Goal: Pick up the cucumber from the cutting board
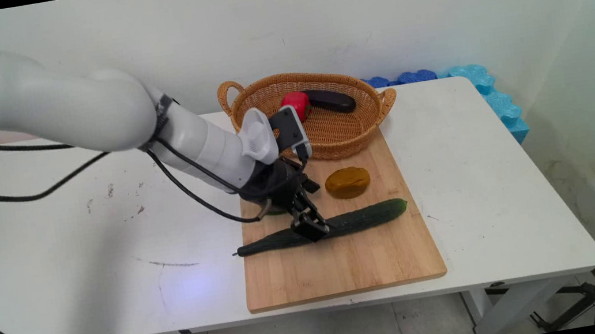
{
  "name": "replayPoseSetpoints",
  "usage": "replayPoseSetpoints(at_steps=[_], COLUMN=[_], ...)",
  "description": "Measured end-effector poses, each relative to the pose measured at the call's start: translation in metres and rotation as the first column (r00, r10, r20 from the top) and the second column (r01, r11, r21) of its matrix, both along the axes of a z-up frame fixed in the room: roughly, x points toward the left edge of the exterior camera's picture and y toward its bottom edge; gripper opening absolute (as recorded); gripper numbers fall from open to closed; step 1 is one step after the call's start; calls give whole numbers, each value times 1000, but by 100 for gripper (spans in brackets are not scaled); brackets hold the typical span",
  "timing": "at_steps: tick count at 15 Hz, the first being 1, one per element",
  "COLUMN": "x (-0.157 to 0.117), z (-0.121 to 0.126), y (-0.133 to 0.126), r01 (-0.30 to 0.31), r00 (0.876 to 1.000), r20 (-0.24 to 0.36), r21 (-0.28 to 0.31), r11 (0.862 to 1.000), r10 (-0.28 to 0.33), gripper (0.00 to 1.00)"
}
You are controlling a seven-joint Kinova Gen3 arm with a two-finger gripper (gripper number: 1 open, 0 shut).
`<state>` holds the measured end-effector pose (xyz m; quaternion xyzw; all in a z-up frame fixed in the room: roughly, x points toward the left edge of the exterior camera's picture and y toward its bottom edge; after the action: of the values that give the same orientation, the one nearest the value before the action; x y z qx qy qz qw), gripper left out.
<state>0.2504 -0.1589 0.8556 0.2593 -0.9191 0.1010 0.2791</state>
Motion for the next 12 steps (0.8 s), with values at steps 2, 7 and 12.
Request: replayPoseSetpoints(at_steps=[2, 7, 12], x=[-3, -8, -11], z=[-11, -31, -44], y=[-2, -5, -9], r01=[9, 27, 40], r00=[1000, 1000, 999], r20=[3, 10, 16], r21=[0, 2, 2], r11=[1000, 1000, 999], r10=[-9, -27, -40], gripper=[100, 100, 100])
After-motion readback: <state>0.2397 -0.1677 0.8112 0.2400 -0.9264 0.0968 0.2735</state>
